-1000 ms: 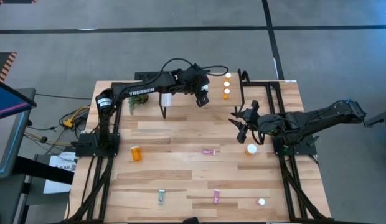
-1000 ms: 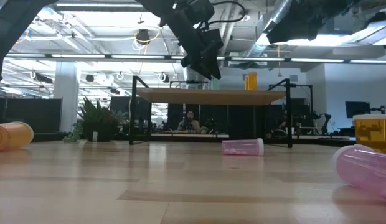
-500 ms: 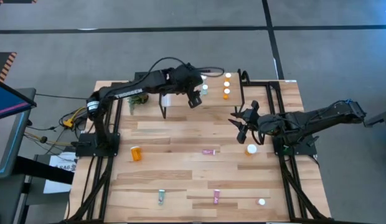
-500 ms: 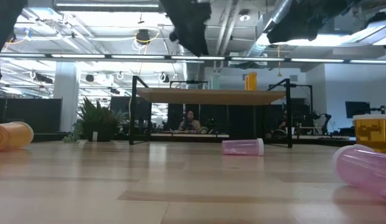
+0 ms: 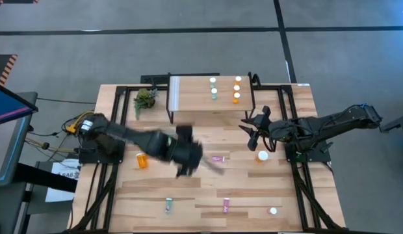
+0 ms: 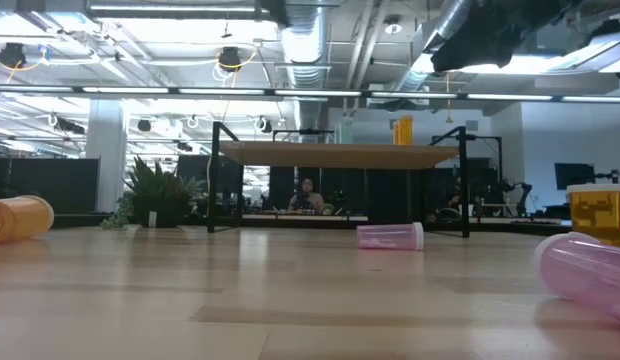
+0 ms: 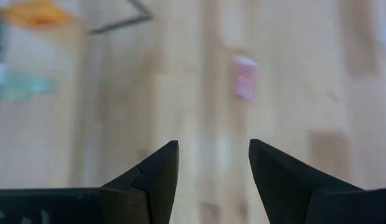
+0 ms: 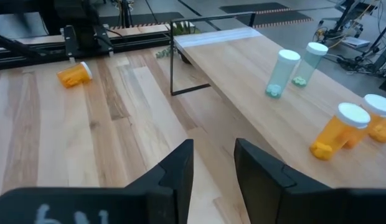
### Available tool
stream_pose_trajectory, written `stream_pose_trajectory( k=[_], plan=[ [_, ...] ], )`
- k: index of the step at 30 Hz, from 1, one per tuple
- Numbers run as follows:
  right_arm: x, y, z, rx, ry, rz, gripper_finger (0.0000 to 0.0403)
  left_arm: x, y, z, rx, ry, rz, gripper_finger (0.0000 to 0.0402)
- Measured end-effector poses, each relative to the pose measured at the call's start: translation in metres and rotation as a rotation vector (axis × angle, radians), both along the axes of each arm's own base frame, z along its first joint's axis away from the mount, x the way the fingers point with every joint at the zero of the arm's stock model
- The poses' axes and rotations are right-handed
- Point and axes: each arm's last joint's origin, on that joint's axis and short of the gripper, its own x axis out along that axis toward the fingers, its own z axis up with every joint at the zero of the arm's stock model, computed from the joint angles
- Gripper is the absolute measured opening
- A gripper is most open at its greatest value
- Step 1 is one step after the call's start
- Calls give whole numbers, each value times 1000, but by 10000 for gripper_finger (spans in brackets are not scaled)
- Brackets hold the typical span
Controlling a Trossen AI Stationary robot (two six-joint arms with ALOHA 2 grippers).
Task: Pick and place medicine bottles onto shelf by color
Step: Put the blue pill bottle on the shelf aligned with the other blue pill bottles
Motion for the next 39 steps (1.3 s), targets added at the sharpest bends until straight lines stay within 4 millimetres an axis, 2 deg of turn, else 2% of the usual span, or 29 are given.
stream_pose_trajectory(
  k=[2, 6, 13, 18, 22, 26, 32, 39],
  plan=[
    [0, 0, 0, 2, -1, -1, 138, -11, -18, -12, -38, 38, -33, 183],
    [0, 2, 0, 20, -10, 4, 137, -37, -38, -33, -195, 47, -16, 183],
    [-1, 6, 0, 21, -12, 23, 137, -74, -61, -90, -581, -51, 75, 183],
    [0, 4, 1, 22, -19, 14, 136, -93, -74, -130, -699, 55, 111, 183],
    [0, 3, 0, 22, -16, 5, 136, -110, -91, -153, -626, 203, -91, 183],
    [0, 3, 0, 20, -12, 5, 135, -113, -107, -157, -571, 143, -182, 183],
    [0, 3, 0, 21, -13, 5, 134, -110, -124, -152, -490, -29, -311, 183],
    [-1, 5, 0, 21, -11, 16, 133, -110, -148, -168, -353, -16, -524, 183]
  ],
)
